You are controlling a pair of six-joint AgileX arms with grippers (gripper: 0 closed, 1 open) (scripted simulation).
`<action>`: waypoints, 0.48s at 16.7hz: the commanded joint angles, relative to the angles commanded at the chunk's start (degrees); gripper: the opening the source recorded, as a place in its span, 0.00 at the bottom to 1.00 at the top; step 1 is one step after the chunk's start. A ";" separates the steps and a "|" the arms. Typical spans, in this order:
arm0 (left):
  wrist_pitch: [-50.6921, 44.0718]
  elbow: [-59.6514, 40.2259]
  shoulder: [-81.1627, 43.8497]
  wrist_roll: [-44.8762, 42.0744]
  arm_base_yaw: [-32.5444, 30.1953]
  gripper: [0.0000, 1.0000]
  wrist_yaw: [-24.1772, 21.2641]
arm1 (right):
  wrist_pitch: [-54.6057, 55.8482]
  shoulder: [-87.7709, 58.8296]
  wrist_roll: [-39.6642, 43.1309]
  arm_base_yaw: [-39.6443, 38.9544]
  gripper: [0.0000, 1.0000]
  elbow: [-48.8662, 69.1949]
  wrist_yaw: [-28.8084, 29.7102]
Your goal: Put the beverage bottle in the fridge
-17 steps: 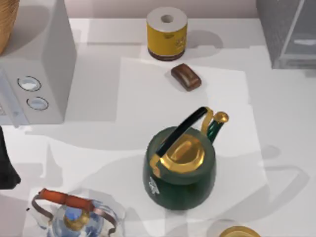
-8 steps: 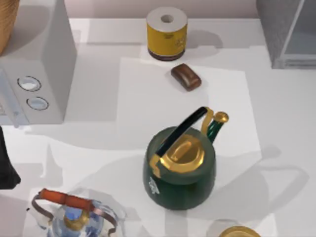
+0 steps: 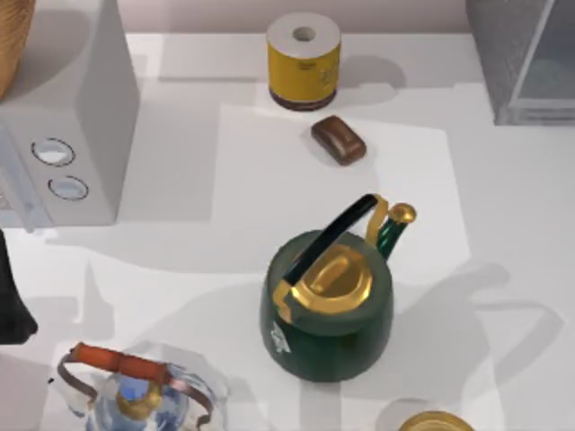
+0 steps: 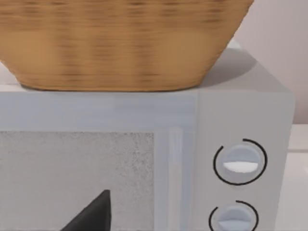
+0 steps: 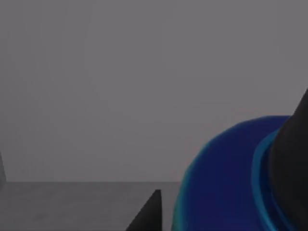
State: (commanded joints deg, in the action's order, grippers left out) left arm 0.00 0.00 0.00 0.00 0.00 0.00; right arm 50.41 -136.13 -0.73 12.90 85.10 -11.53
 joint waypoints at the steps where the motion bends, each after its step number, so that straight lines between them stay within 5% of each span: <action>1: 0.00 0.00 0.00 0.00 0.00 1.00 0.00 | 0.00 0.00 0.00 0.00 0.01 0.00 0.00; 3: 0.00 0.00 0.00 0.00 0.00 1.00 0.00 | 0.00 0.00 0.00 0.00 0.01 0.00 0.00; 8: 0.00 0.00 0.00 0.00 0.00 1.00 0.00 | 0.00 0.00 0.00 0.00 0.38 0.00 0.00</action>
State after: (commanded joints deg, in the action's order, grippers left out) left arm 0.00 0.00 0.00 0.00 0.00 0.00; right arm 50.41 -136.13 -0.73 12.90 85.10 -11.53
